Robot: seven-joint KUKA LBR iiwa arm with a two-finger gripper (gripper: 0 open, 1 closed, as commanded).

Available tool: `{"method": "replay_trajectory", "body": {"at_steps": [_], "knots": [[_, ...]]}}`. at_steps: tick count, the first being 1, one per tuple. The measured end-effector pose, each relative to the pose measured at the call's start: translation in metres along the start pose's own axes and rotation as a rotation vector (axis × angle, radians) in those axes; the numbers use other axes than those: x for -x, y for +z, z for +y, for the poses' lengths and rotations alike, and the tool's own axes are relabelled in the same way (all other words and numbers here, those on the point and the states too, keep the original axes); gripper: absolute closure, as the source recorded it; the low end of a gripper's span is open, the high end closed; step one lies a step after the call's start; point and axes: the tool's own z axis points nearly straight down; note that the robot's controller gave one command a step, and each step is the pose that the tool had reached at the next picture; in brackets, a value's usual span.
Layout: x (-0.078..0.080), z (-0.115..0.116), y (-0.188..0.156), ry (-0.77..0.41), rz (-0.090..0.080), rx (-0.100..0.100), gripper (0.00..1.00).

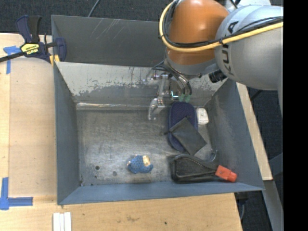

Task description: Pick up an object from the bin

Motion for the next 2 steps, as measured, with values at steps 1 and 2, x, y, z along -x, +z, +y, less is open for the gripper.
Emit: {"method": "replay_trajectory", "body": {"at_steps": [1, 2], "knots": [[-0.043, -0.07, 0.099, 0.061, 0.002, -0.003, 0.0], [-0.08, -0.163, 0.093, 0.046, -0.005, -0.004, 0.0]]}}
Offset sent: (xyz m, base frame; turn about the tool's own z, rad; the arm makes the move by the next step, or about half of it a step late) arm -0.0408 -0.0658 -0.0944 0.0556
